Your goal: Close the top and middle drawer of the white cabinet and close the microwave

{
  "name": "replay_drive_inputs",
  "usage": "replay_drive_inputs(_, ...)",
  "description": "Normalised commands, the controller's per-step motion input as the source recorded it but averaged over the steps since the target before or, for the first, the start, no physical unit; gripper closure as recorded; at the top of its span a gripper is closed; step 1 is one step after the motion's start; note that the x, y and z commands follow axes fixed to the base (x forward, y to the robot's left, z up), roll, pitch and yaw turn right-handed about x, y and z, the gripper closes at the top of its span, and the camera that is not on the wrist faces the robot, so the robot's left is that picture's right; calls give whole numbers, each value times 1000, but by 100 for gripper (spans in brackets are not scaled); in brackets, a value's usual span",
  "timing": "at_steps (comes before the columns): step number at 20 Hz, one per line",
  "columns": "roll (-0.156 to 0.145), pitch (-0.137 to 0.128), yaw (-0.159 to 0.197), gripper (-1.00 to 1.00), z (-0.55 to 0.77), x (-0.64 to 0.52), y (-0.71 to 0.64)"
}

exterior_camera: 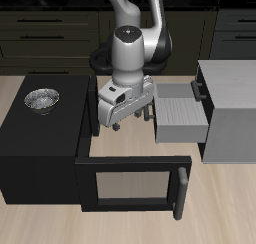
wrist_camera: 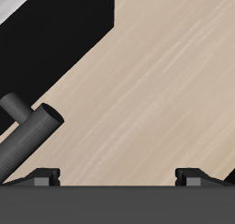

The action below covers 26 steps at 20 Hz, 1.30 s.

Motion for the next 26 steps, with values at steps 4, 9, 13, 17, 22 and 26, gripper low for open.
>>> replay_drive_inputs(4,55,4,1,-100,-50,-64,308)
replay_drive_inputs(9,63,-12,39,-100,-43,-20,406)
replay_drive_inputs(13,42,4,6,-100,-34,-20,249)
replay_drive_inputs(17,38,-1,8,-100,-13,2,263)
replay_drive_inputs(22,43,-3,-3,-100,-38,-2,288)
replay_drive_inputs(26,49,-5,6,-100,-16,-41,298)
